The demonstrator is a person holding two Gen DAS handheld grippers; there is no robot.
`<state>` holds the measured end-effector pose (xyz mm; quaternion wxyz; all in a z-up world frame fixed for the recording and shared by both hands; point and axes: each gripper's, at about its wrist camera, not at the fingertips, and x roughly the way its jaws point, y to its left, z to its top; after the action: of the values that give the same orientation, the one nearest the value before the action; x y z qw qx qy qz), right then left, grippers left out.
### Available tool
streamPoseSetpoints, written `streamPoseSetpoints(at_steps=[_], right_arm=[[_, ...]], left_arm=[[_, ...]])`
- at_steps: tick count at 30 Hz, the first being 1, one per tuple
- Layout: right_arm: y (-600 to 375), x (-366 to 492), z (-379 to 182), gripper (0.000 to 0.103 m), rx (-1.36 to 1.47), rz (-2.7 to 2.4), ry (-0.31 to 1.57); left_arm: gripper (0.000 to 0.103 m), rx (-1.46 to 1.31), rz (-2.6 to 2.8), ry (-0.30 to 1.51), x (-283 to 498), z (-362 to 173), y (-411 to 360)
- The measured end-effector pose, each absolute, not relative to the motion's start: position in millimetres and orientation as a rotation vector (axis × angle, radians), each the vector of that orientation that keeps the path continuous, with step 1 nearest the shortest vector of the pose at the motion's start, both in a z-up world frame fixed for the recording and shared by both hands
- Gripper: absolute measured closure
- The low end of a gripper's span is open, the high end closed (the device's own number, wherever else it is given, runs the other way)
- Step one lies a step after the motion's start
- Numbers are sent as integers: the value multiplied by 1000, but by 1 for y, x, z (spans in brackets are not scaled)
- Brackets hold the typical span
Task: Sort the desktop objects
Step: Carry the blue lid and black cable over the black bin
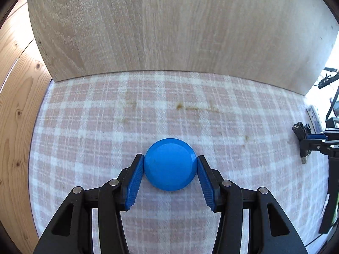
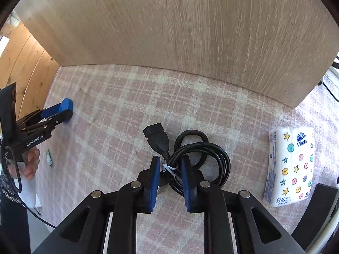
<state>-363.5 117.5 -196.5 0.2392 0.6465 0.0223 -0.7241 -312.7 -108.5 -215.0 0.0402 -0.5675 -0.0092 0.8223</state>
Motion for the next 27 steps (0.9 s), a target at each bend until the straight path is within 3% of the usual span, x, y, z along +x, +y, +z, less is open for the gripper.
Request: streamPoseSetpoints(at_steps=[14,27], right_arm=[[150,-252,-178,89,1724,-1912,-100],[195,-176,-90,89,1498,-2001,-198]], left_arm=[[49,-1698,2448,-18,-212,-193,-43],[49,-1522,2469,96,-141,-86,-23]])
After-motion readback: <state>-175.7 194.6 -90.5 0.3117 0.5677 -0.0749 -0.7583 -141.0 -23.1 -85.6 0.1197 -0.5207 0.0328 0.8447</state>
